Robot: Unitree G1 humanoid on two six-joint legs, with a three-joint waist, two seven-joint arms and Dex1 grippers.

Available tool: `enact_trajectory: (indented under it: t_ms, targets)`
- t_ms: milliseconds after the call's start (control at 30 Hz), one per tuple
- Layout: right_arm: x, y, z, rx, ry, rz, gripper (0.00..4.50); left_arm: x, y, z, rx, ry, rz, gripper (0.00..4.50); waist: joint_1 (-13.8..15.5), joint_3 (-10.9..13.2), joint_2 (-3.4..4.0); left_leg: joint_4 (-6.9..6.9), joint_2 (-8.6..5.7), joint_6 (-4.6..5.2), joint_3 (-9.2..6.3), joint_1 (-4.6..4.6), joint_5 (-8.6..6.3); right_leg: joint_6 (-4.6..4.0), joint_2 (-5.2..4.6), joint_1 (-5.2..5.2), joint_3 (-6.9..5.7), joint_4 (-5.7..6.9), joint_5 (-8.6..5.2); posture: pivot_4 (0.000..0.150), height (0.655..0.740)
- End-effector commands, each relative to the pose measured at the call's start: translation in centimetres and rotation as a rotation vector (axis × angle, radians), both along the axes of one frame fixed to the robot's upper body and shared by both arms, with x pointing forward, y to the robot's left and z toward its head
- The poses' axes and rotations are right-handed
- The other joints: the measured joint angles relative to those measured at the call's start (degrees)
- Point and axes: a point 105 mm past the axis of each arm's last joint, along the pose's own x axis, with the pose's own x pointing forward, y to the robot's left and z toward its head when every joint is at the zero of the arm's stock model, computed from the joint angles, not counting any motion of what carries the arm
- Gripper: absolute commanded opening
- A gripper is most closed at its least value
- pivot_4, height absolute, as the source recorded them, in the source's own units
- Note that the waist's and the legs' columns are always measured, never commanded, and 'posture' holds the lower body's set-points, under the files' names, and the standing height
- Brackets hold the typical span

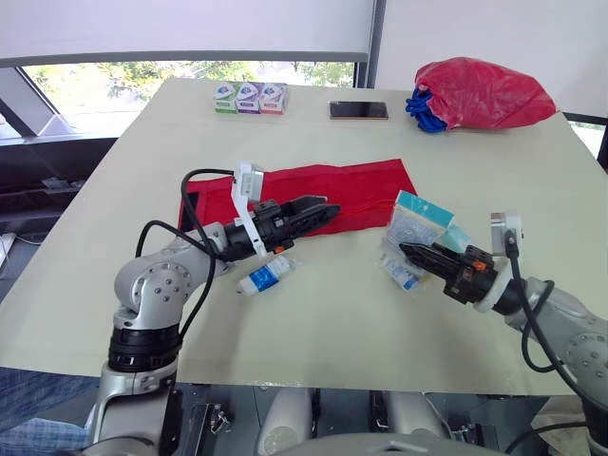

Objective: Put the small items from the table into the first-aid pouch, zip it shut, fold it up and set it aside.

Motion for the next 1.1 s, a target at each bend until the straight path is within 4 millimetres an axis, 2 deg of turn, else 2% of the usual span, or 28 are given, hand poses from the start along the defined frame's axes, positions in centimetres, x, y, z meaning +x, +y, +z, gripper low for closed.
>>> enact_trajectory:
  t_ms: [33, 67, 167, 333, 500, 667, 1000, 1067, 1100]
  targets:
    - [-0.6, -0.7, 1.0, 0.006, -0.026, -0.003, 0.1, 1.3, 3.7, 0.1, 0.144, -0.125, 0.15, 4.46, 0.0, 0.0, 0.0, 0.0, 0.0, 0.0, 0.0, 0.0, 0.0, 0.0, 0.0, 0.0, 0.0, 0.0, 0.0, 0.15, 0.74]
    - [-0.8, -0.9, 1.1, 0.005, -0.027, -0.005, 0.1, 1.8, 5.3, -0.4, 0.222, -0.155, 0.211, 4.46, 0.0, 0.0, 0.0, 0.0, 0.01, 0.0, 0.01, -0.01, 0.0, 0.01, -0.02, -0.02, 0.0, -0.01, 0.0, 0.15, 0.74]
    - [-1.5, -1.2, 1.7, 0.006, -0.043, 0.002, 0.1, 2.5, 8.4, -1.7, 0.374, -0.195, 0.318, 4.46, 0.0, 0.0, 0.01, -0.14, 0.01, 0.0, 0.06, 0.01, 0.0, 0.0, -0.04, -0.05, 0.01, -0.07, 0.0, 0.15, 0.74]
    - [-2.3, -1.5, 2.6, -0.045, -0.102, 0.019, 0.1, 2.9, 12.0, -4.1, 0.544, -0.188, 0.433, 4.46, 0.1, 0.1, -0.04, -0.17, 0.05, 0.01, 0.05, -0.05, -0.01, 0.01, -0.19, -0.07, -0.06, -0.17, 0.0, 0.15, 0.74]
    - [-2.7, -1.6, 2.4, -0.141, -0.131, 0.039, 0.1, 3.4, 13.4, -5.6, 0.61, -0.161, 0.46, 4.46, 0.1, 0.1, -0.13, -0.16, 0.06, 0.02, -0.01, -0.12, -0.01, 0.01, -0.62, -0.07, -0.28, -0.23, 0.0, 0.15, 0.74]
    - [-2.8, -1.4, 2.3, -0.142, -0.136, 0.035, 0.1, 4.5, 14.5, -5.3, 0.683, -0.191, 0.5, 4.46, 0.1, 0.1, -0.15, -0.16, 0.06, 0.02, -0.06, -0.13, -0.01, 0.01, -0.66, -0.07, -0.39, -0.22, 0.01, 0.15, 0.74]
    - [-2.8, -1.4, 2.1, -0.144, -0.143, 0.012, 0.1, 5.3, 15.5, -5.1, 0.782, -0.241, 0.523, 4.46, 0.1, 0.1, -0.16, -0.16, 0.07, 0.02, -0.05, -0.13, -0.01, 0.02, -0.7, -0.07, -0.38, -0.21, 0.02, 0.15, 0.74]
    - [-2.7, -1.5, 2.1, -0.145, -0.147, 0.006, 0.1, 5.5, 15.7, -5.0, 0.843, -0.278, 0.509, 3.96, 0.1, 0.1, -0.16, -0.15, 0.07, 0.02, -0.05, -0.14, -0.01, 0.02, -0.8, -0.07, -0.39, -0.21, 0.02, 0.15, 0.74]
    - [-2.7, -1.5, 2.1, -0.146, -0.148, 0.005, 0.1, 5.5, 15.8, -5.0, 0.872, -0.295, 0.503, 3.87, 0.1, 0.1, -0.17, -0.16, 0.07, 0.02, -0.04, -0.13, -0.01, 0.02, -1.0, -0.07, -0.56, -0.2, 0.03, 0.15, 0.74]
